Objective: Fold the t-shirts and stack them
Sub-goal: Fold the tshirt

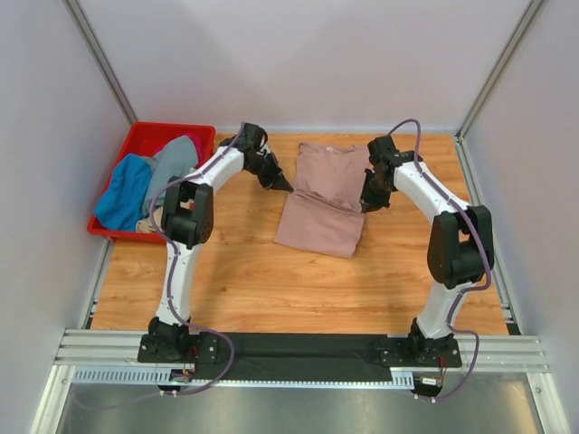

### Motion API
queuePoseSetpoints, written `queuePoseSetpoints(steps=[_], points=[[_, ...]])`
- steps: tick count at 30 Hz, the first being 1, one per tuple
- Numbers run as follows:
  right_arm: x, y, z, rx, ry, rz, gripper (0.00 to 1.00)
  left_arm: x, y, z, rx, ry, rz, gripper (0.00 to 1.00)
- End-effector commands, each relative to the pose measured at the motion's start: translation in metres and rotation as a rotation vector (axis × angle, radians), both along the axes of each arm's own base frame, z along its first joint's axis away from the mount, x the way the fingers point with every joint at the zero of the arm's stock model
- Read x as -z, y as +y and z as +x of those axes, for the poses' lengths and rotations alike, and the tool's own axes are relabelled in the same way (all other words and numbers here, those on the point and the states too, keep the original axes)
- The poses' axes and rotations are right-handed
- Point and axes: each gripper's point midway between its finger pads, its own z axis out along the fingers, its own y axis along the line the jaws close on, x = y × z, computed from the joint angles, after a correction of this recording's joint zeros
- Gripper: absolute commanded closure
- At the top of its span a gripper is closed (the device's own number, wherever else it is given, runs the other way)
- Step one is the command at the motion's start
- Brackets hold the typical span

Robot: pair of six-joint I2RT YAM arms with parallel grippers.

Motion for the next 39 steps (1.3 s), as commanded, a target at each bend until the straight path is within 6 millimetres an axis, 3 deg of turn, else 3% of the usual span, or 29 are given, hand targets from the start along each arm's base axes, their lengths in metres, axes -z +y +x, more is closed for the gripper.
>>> queuePoseSetpoints(steps=[1,11,18,22,25,27,28,29,31,34,35,37,38,39], points=[[-0.013,0.003,0.027,-0.051,-0.085,0.024,1.00,-0.022,-0.011,0.029,-0.033,-0.093,-0.086,1.00],[-0.007,-0.002,0.070,-0.056,-0.101,0.041,1.00,-0.014,-0.006,0.052,-0.094,-0.114,-0.061,1.00],[0.004,-0.008,0.080,-0.035,-0.075,0.043,1.00,-0.005,0.000,0.065,-0.139,-0.105,-0.053,1.00],[0.013,-0.012,0.084,-0.020,-0.060,0.049,1.00,-0.005,-0.006,0.072,-0.129,-0.118,-0.083,1.00],[0.014,-0.015,0.095,-0.010,-0.075,0.060,0.92,-0.012,-0.011,0.081,-0.104,-0.166,-0.118,0.83],[0.018,-0.014,0.106,-0.001,-0.082,0.088,0.87,-0.027,-0.009,0.089,-0.089,-0.228,-0.124,0.72],[0.002,-0.014,0.120,0.003,-0.121,0.129,0.83,-0.031,-0.006,0.092,-0.086,-0.243,-0.121,0.68],[0.000,-0.015,0.124,0.011,-0.122,0.140,0.74,-0.033,0.002,0.092,-0.090,-0.238,-0.105,0.62],[-0.005,-0.019,0.125,0.020,-0.115,0.141,0.66,-0.043,0.019,0.092,-0.086,-0.278,-0.037,0.54],[-0.012,-0.018,0.109,0.007,-0.086,0.156,0.57,-0.044,0.051,0.075,-0.058,-0.301,0.114,0.52],[-0.002,-0.018,0.091,0.006,-0.027,0.156,0.54,-0.044,0.058,0.058,-0.044,-0.287,0.149,0.52],[-0.008,-0.011,0.072,-0.014,-0.010,0.200,0.53,-0.039,0.062,0.040,0.001,-0.292,0.173,0.52],[-0.006,0.004,0.038,-0.050,0.021,0.309,0.49,-0.024,0.063,0.002,0.097,-0.276,0.203,0.52],[-0.006,0.005,0.038,-0.051,0.022,0.310,0.49,-0.023,0.063,0.001,0.098,-0.276,0.203,0.52]])
